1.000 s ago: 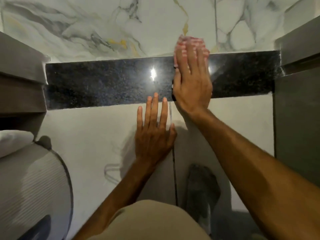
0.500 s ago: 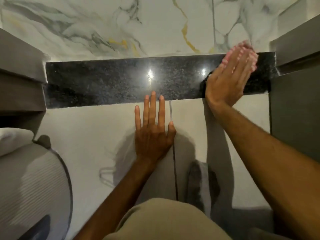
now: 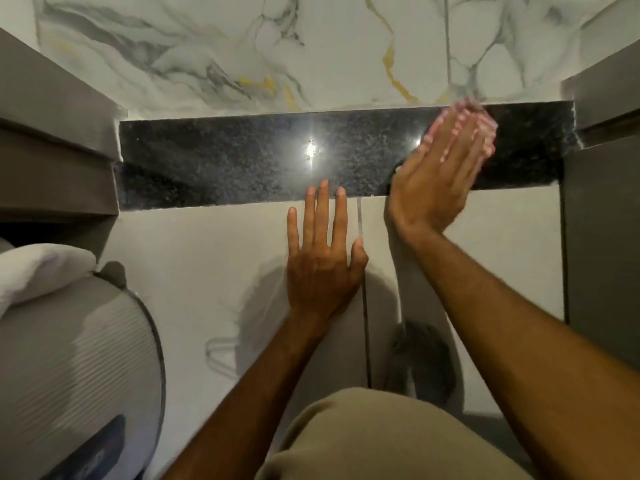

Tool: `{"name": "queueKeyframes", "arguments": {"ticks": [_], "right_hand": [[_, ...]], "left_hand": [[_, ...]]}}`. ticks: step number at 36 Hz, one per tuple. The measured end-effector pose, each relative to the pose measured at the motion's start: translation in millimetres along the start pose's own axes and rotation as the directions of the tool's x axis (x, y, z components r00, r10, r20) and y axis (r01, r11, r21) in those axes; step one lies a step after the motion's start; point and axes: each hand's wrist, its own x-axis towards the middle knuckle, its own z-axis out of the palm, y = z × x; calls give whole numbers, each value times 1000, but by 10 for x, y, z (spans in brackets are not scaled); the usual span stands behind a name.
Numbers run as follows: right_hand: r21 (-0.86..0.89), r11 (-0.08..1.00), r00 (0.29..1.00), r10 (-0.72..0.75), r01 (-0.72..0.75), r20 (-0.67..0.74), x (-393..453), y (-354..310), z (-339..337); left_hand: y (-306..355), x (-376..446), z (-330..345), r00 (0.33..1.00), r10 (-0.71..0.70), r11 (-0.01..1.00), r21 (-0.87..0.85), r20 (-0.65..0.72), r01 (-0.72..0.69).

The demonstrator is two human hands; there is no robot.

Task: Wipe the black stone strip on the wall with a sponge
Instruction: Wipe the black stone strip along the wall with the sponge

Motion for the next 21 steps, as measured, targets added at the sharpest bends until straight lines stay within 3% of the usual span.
{"name": "queueKeyframes", "arguments": {"ticks": [2, 4, 5, 7, 12, 15, 18, 19, 21], "right_hand": [[30, 959, 956, -282, 280, 81, -48, -263, 62], [82, 797, 787, -604, 598, 127, -218, -328, 63], [111, 714, 703, -700, 691, 124, -322, -261, 50], [136, 666, 657, -746, 733, 110, -590, 25, 2], [109, 826, 813, -564, 553, 146, -923, 660, -176], [79, 962, 961, -268, 262, 74, -731, 355, -162], [63, 997, 999, -43, 42, 14, -489, -283, -43], [50, 996, 997, -69, 67, 27, -431, -488, -17], [40, 937, 932, -348, 346, 104, -458, -770, 60]], "left_hand": [[-39, -32, -26, 999, -26, 1000, 4, 19, 26], [-145, -105, -66, 999, -36, 999, 9, 38, 35], [-222, -166, -95, 998, -36, 999, 20, 45, 35], [-403, -325, -170, 997, -39, 998, 51, 69, 35], [-742, -608, -342, 993, -72, 995, 71, 95, 66], [-751, -617, -347, 993, -84, 995, 64, 86, 78], [-767, -611, -295, 993, -85, 995, 50, 76, 82], [-774, -607, -286, 994, -84, 995, 50, 67, 81], [-798, -620, -264, 992, -119, 992, 59, 50, 116]]}}
